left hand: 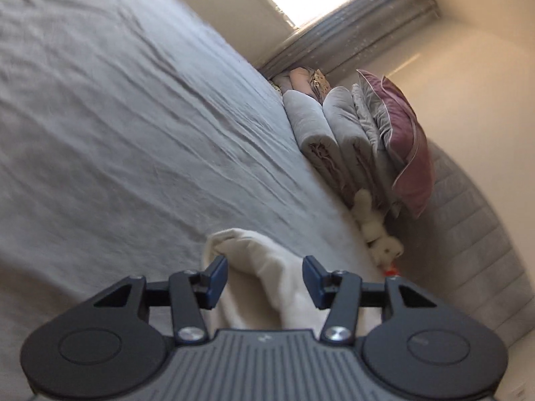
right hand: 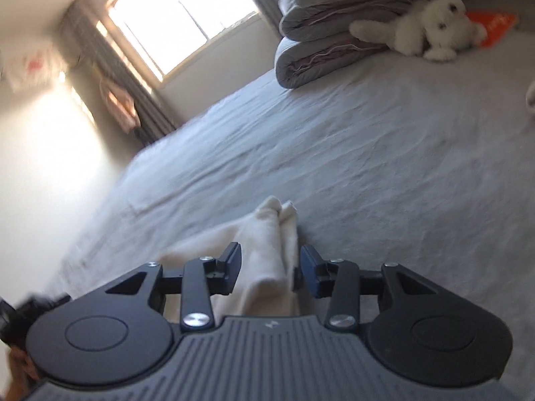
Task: Fold clothes
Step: 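Grasp the folded sweatshirt bundle with both grippers and lift it, then lay the folded bundle down and open both grippers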
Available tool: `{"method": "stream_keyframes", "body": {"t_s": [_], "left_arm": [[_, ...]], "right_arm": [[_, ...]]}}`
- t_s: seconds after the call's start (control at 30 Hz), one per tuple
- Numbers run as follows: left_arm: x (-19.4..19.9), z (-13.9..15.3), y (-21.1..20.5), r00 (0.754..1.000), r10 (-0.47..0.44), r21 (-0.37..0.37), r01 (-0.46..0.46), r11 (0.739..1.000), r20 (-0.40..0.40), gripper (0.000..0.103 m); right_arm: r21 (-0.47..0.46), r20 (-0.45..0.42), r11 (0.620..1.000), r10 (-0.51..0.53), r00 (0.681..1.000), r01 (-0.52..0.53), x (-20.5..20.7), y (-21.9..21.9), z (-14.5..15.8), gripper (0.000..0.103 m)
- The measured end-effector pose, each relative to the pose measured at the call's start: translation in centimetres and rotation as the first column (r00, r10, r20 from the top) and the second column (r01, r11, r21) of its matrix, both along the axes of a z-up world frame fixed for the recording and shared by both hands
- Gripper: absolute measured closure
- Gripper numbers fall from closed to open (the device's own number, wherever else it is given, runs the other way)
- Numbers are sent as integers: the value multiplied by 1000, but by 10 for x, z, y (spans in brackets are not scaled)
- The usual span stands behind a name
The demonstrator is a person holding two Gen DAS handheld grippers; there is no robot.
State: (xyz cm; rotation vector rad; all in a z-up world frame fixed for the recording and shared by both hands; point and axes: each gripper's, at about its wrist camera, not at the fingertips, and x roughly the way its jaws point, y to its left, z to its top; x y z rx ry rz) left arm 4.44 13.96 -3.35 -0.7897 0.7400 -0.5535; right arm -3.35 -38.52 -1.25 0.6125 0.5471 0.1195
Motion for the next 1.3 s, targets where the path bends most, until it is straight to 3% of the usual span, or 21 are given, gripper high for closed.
{"method": "stream_keyframes", "body": {"t_s": [0.3,0.37,0.43,0.5,0.53,0.6,0.67,0.73,0.83,1.03,1.1,1.2,1.3], "left_arm": [[27,-22,-37,997,-22,29,24,999,-72,55],[30,-26,-42,997,-25,23,27,999,-71,58],[33,-27,-48,998,-21,35,23,999,-61,72],[34,-23,-54,1000,-9,78,11,997,-28,78],[34,-19,-56,1000,-4,106,4,994,1,81],[35,-12,-58,997,-7,142,-4,990,73,84],[37,-6,-58,988,-15,155,-9,988,151,86],[43,-6,-59,981,-17,171,-17,985,195,86],[52,-20,-63,982,2,230,-47,972,191,85],[55,-21,-70,980,14,306,-76,949,201,81],[52,-15,-68,982,14,316,-75,946,190,77],[44,-1,-62,975,59,358,-135,924,214,59],[33,16,-58,949,106,404,-224,887,296,58]], "right_arm": [[145,39,988,-50,998,44,20,-7,-9,59],[144,29,989,-27,999,23,27,-3,-14,59],[122,14,993,-1,1000,0,32,4,-18,59],[91,-3,996,26,1000,-26,37,12,-23,59],[71,-13,996,46,999,-45,38,16,-24,62],[37,-22,996,81,996,-80,42,23,-23,94],[29,-3,996,89,996,-89,41,22,-16,94],[34,28,997,72,997,-73,39,15,-10,94],[25,31,998,55,998,-56,41,7,-13,95],[-104,-3,994,39,999,-39,49,25,-30,97],[-129,1,991,39,999,-38,47,28,-26,86],[-143,31,990,-2,1000,7,39,26,-14,71],[-194,81,980,-36,996,51,33,29,0,70]]}}
